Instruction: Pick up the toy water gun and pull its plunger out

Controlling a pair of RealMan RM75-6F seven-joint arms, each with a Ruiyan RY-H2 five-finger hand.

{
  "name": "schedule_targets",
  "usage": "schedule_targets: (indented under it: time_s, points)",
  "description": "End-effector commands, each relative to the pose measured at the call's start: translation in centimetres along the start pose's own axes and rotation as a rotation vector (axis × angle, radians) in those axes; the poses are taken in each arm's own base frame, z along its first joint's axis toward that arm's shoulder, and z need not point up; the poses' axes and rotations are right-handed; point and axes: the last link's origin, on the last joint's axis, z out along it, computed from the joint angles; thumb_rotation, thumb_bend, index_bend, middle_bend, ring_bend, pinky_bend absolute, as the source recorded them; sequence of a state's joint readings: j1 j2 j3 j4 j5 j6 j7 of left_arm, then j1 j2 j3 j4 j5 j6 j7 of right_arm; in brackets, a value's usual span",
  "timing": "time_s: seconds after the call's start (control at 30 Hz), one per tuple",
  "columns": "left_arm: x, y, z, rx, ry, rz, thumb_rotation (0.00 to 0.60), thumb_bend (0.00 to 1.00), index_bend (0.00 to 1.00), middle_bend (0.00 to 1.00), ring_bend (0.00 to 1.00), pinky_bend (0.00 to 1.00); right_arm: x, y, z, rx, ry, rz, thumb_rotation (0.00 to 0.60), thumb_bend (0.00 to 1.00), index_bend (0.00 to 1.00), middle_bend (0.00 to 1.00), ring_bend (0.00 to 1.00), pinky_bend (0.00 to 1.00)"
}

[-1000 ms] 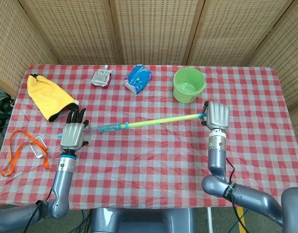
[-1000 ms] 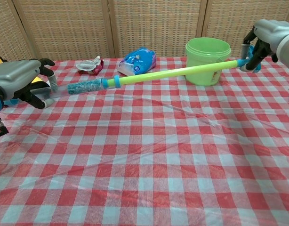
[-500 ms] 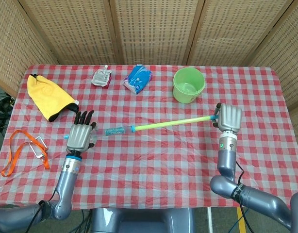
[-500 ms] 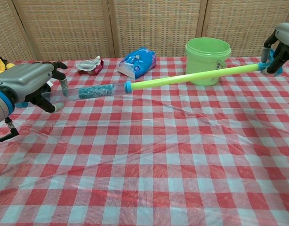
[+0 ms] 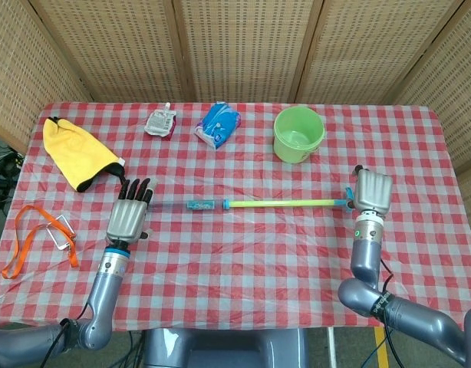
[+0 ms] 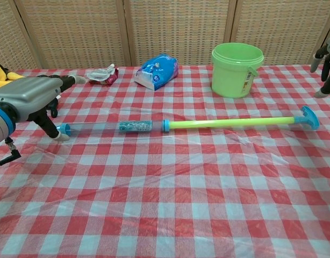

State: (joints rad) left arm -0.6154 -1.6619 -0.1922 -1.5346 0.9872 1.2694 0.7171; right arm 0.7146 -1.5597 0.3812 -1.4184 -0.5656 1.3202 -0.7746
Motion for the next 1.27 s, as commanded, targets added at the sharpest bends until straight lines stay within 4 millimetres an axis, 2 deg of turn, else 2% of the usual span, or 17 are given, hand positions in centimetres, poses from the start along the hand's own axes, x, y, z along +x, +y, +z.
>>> schedule_targets:
  time_s: [0.03,0.17,0.27,0.4,0.47,0.6,0.77,1.0,1.13,1.27]
  points:
    - [0.6,-0.1,-0.3,-0.004,0.023,-0.011,0.600,0.09,0.00,0.00,0.00,0.00,0.3,0.1,-0.2,0.004,0.019,0.008,0.600,0.32,0.24,0.31,0.32,0.32]
    - [1.2,-0.6,-1.0,-0.008,0.047,-0.026,0.600,0.09,0.00,0.00,0.00,0.00,0.6,0.5,-0.5,0.002,0.049,-0.021,0.600,0.31,0.17,0.13,0.11,0.13]
    - [1.6,-1.2,-1.7,-0.008,0.064,-0.049,0.600,0.09,0.00,0.00,0.00,0.00,1.0,0.7,-1.0,0.006,0.081,-0.032,0.600,0.31,0.17,0.09,0.04,0.11]
    - [2.2,-2.4,-3.1,-0.017,0.098,-0.072,0.600,0.10,0.00,0.00,0.00,0.00,1.4,0.8,-2.3,0.042,0.087,0.041,0.600,0.29,0.17,0.07,0.01,0.08]
    - [2.5,-3.1,-3.9,-0.020,0.128,-0.066,0.600,0.10,0.00,0.00,0.00,0.00,1.5,1.0,-3.3,0.081,0.085,0.087,0.600,0.28,0.15,0.03,0.00,0.03]
    - [3.0,-5.2,-6.7,-0.026,0.175,-0.095,0.600,0.10,0.00,0.00,0.00,0.00,1.4,2.0,-6.2,0.263,0.100,0.174,0.600,0.25,0.10,0.00,0.00,0.00]
    - [3.1,-8.0,-10.4,-0.025,0.232,-0.082,0.600,0.09,0.00,0.00,0.00,0.00,0.4,4.4,-9.0,0.444,0.175,0.169,0.600,0.23,0.07,0.00,0.00,0.00]
    - [1.9,-10.4,-15.9,-0.015,0.268,-0.068,0.600,0.04,0.00,0.00,0.00,0.00,-2.2,8.3,-12.5,0.499,0.147,0.136,0.600,0.18,0.00,0.00,0.00,0.00]
    - [0.8,-11.3,-18.0,-0.006,0.210,-0.010,0.600,0.03,0.00,0.00,0.00,0.00,-3.4,10.4,-13.9,0.501,0.116,0.059,0.600,0.16,0.00,0.00,0.00,0.00]
    - [0.6,-11.6,-18.6,-0.003,0.201,0.040,0.600,0.03,0.00,0.00,0.00,0.00,-3.6,11.6,-14.8,0.503,0.125,0.032,0.600,0.16,0.00,0.00,0.00,0.00]
